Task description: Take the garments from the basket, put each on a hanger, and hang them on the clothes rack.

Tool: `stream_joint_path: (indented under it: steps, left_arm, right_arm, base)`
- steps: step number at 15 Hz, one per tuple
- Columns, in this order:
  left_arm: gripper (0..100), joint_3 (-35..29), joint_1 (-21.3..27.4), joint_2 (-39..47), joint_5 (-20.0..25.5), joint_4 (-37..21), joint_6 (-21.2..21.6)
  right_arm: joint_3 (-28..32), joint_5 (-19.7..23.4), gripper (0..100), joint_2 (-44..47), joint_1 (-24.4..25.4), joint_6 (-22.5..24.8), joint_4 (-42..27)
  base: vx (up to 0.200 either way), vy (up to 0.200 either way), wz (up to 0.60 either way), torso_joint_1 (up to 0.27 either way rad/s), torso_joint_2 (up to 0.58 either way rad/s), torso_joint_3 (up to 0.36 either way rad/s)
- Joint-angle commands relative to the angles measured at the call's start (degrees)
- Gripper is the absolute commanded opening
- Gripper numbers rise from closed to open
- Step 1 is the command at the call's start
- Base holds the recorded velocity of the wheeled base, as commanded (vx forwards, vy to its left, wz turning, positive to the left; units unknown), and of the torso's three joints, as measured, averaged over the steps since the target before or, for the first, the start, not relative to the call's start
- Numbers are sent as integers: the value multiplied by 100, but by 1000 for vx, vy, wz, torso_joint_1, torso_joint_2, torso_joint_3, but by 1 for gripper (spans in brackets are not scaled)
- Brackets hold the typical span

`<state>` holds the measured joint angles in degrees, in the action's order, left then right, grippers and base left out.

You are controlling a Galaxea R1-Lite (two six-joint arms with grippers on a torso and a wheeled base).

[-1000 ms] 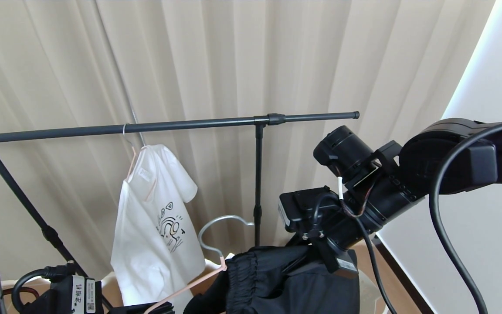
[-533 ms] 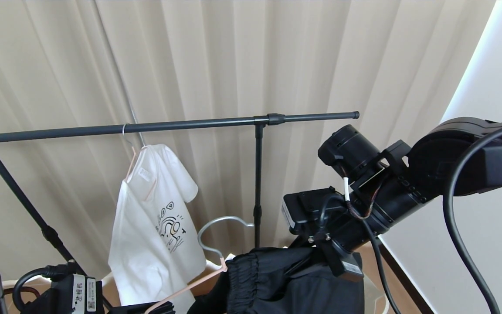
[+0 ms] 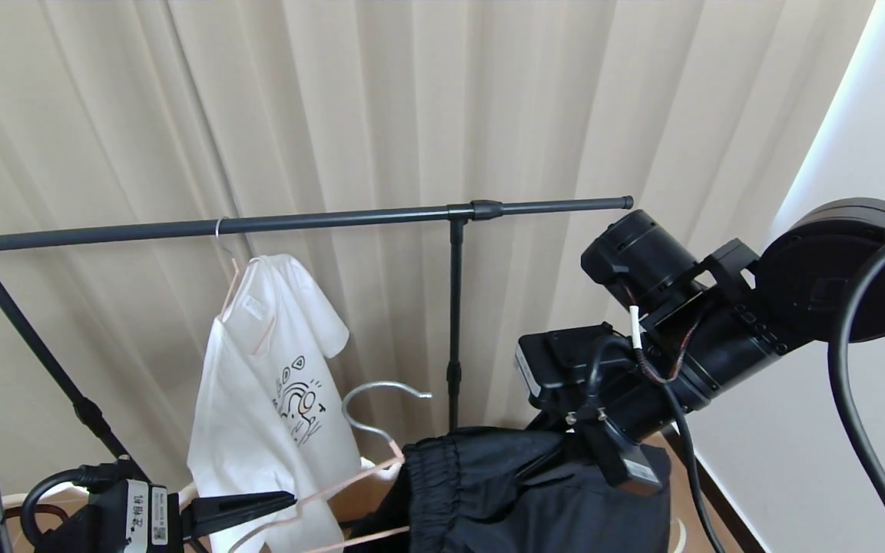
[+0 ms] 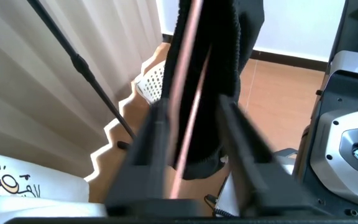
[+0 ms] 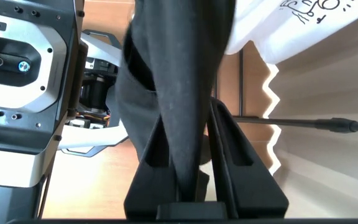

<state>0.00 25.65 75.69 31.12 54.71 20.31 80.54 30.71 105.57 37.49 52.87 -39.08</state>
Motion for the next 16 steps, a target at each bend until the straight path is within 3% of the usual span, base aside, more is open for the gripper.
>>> stream_joint_path:
  steps: [1,4,7,9,13,15,16]
  left_arm:
    - [100,0,2,-19,-1,-4,-106]
    - [100,0,-25,-11,-1,-4,-168]
    - [100,0,-25,-19,-1,-4,-537]
    - [100,-132,-25,-19,-27,-13,-1011]
    - [100,-721,-25,25,-563,-92,-2330]
    - [100,-1283,-25,51,-827,-918,-2708]
    - [100,-1688,-16,25,-1003,-1692,-2901]
  right_arm:
    - [-153,-3,0,-116,4,4,6]
    - [-250,-3,0,-142,4,13,6]
    - [-250,-39,0,-177,-13,13,32]
    - [-250,-170,0,-265,-66,13,67]
    - [-267,-1023,0,-520,-145,13,129]
    - [-786,-1471,0,-810,-189,4,990]
    - [-1331,-1761,0,-995,-198,-5,1852]
  base:
    - [0,0,0,0,0,0]
    - [0,0,0,0,0,0]
    - [0,0,0,0,0,0]
    - [0,0,0,0,0,0]
    - [0,0,0,0,0,0]
    - [0,0,0,0,0,0]
    - [0,0,0,0,0,0]
